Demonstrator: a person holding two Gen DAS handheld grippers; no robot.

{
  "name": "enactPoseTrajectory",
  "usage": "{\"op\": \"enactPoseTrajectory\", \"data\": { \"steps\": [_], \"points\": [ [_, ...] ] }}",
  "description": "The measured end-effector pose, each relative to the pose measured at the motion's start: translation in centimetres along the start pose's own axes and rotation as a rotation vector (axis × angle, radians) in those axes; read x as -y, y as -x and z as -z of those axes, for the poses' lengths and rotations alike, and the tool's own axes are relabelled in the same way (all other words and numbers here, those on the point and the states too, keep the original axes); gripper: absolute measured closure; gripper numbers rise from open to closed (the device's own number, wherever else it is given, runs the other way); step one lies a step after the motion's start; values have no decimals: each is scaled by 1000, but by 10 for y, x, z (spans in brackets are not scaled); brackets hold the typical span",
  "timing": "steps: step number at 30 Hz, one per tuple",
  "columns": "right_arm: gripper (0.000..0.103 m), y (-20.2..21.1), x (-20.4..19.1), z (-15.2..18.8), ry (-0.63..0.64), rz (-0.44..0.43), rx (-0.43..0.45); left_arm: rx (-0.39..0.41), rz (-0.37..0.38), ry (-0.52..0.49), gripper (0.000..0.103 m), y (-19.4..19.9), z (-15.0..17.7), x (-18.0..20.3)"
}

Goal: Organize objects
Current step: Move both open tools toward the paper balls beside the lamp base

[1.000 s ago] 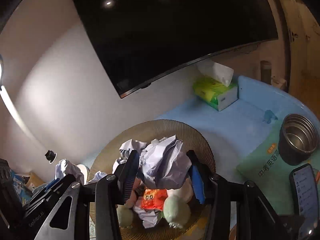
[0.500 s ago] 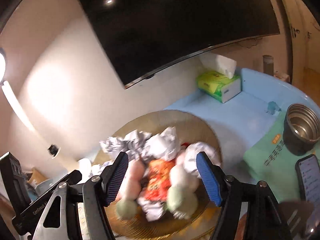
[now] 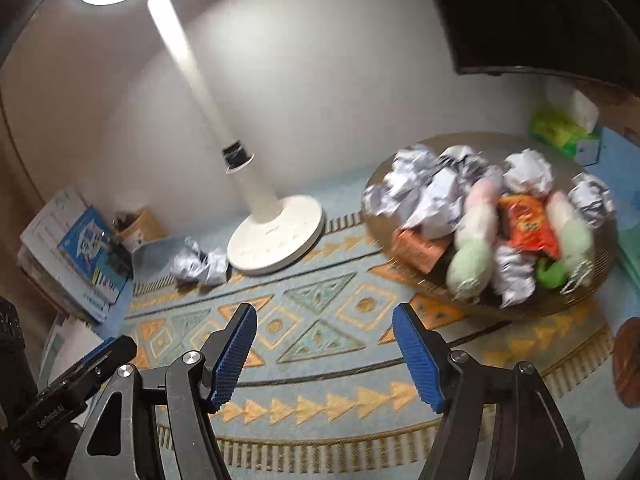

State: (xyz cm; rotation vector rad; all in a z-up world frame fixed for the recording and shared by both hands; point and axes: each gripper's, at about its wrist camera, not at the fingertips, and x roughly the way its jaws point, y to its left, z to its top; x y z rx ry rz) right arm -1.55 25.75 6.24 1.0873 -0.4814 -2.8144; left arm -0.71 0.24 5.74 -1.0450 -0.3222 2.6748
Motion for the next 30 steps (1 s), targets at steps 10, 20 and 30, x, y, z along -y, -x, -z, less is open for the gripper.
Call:
{"op": "enactPoseTrajectory", "data": {
  "steps": [10,20,30],
  "points": [
    [34,-49,-34,37,118,-8,-78,-18,-92,108,19,-32,24,-48],
    [34,-69,-40,44,171,35,-158,-43,-130,137,19,-39,27,-55],
    [34,-73,-36,44,149,40,-175,-55,-101,148,19,-40,26,-56]
  ]
}}
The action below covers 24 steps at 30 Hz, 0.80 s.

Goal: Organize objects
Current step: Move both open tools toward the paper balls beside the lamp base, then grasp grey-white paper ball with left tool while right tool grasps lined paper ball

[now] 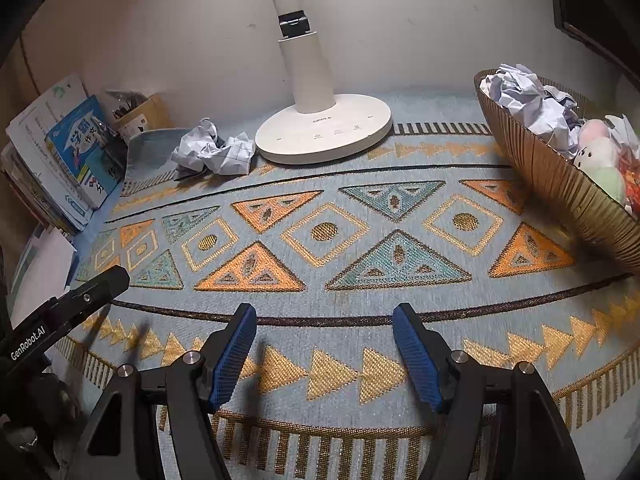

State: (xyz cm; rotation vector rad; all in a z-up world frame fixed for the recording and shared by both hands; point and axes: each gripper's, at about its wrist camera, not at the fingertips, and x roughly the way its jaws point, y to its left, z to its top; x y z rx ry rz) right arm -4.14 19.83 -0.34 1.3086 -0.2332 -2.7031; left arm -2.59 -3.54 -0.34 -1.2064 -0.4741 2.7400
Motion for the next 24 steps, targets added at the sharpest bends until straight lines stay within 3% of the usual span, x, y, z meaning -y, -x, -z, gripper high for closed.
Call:
{"op": "enactPoseTrajectory", "data": {
  "steps": [7,11,16,19,21,24],
  "points": [
    [22,-3,-12,-1,61,16,-20,-79,61,45,19,-8,-9,-8],
    [20,-8,-33,-17,148,-10,-27,-91,101,54,19,-10,-48,-17],
    [22,-20,-62,-62,229,-59,44,-48,102,30,18,-36,-111,-25],
    [24,-47,-82,-83,313,-49,67,-96,156,57,18,-73,-135,-29],
    [34,-67,-90,-94,335,-64,57,-116,192,52,18,-94,-144,-27],
    [35,-90,-97,-107,349,-77,53,-143,181,21,18,-119,-151,-20]
  ]
}}
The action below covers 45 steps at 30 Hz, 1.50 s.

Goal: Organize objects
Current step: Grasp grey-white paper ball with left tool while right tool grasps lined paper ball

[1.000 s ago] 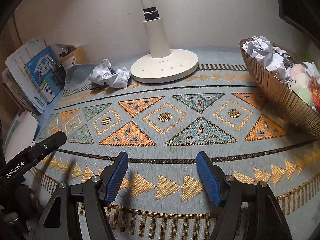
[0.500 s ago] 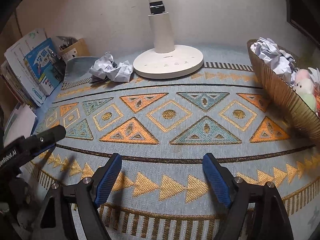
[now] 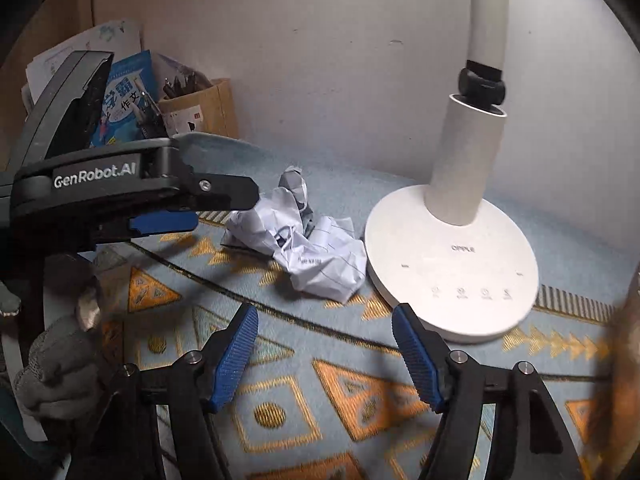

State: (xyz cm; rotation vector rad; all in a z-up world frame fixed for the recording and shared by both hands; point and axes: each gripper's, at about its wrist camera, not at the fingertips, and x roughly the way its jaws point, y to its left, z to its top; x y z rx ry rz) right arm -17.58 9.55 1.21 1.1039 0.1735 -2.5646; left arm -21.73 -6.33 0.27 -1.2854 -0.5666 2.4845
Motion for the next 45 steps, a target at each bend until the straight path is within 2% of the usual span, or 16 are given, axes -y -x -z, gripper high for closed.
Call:
{"op": "enactPoseTrajectory", "data": {
  "steps": [6,8,9,12,14,18,22,28,33,38,43,45],
  "points": [
    [35,-24,-2,-16,19,-12,-3,-9,-14,-22,22,-21,1,2],
    [39,-31,-5,-22,29,-5,-9,-7,-29,-40,30,-23,1,4],
    [48,-35,-7,-24,41,-9,-20,-2,-32,-43,40,-24,2,4],
    [49,-37,-9,-25,46,4,-22,10,-62,-74,49,-22,5,5],
    [50,-35,-7,-23,31,-7,-15,14,-52,-71,55,-18,5,4],
    [50,-20,0,-15,-16,-32,-5,30,-43,-92,56,-1,12,7],
    [50,24,2,2,-42,-66,36,41,-28,-131,56,32,31,21],
    [50,92,6,46,-72,-55,56,16,-13,-192,56,81,94,45],
    [50,131,17,95,-126,-20,37,-2,-22,-202,56,97,151,57],
    [49,143,32,132,-196,4,3,6,-62,-192,56,105,185,55],
    [49,140,33,144,-181,1,-13,50,-104,-199,56,104,197,56],
    [43,137,33,149,-192,-19,-37,55,-119,-203,56,104,198,57]
  ]
}}
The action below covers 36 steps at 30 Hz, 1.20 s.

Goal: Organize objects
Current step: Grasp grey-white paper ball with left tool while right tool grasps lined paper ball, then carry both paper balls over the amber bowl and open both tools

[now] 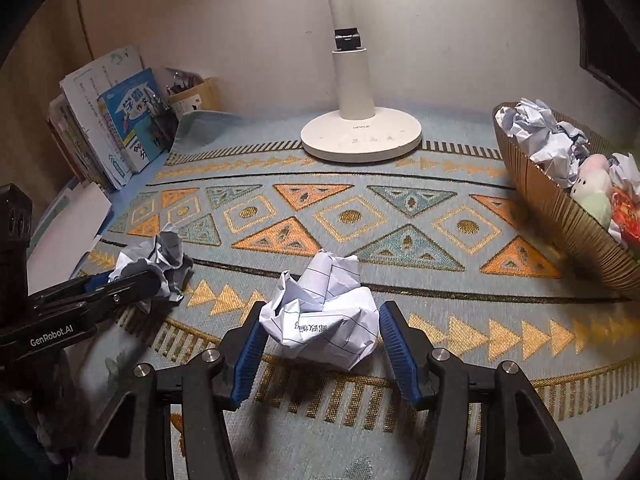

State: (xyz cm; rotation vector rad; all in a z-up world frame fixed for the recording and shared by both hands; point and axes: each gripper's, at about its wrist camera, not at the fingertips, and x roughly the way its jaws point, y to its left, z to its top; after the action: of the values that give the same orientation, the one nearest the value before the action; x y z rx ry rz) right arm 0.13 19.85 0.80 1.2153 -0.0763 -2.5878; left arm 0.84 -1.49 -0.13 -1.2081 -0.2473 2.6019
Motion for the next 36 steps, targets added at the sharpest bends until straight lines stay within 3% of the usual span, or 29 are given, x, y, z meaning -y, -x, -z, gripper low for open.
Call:
{"op": "enactPoseTrajectory", "data": {
  "steps": [6,14,16,17,18,27,31,36],
  "points": [
    [28,3,8,7,-56,-14,-11,14,0,22,54,3,2,-5],
    [27,-8,2,3,-81,-28,-49,23,-23,-2,53,2,4,0],
    [32,-9,1,4,-69,-19,-43,23,-26,-3,53,2,4,1],
    [44,-9,1,4,-70,-18,-42,21,-25,-2,53,1,4,0],
    [46,-8,2,5,-71,-17,-35,19,-24,-1,53,1,4,0],
    [48,-2,1,5,-65,-22,0,19,-47,-13,53,1,5,4],
    [48,13,9,4,-100,-49,41,30,-69,-68,53,5,3,18],
    [48,63,43,-19,-148,6,157,64,51,-122,53,13,-29,63]
  ]
}}
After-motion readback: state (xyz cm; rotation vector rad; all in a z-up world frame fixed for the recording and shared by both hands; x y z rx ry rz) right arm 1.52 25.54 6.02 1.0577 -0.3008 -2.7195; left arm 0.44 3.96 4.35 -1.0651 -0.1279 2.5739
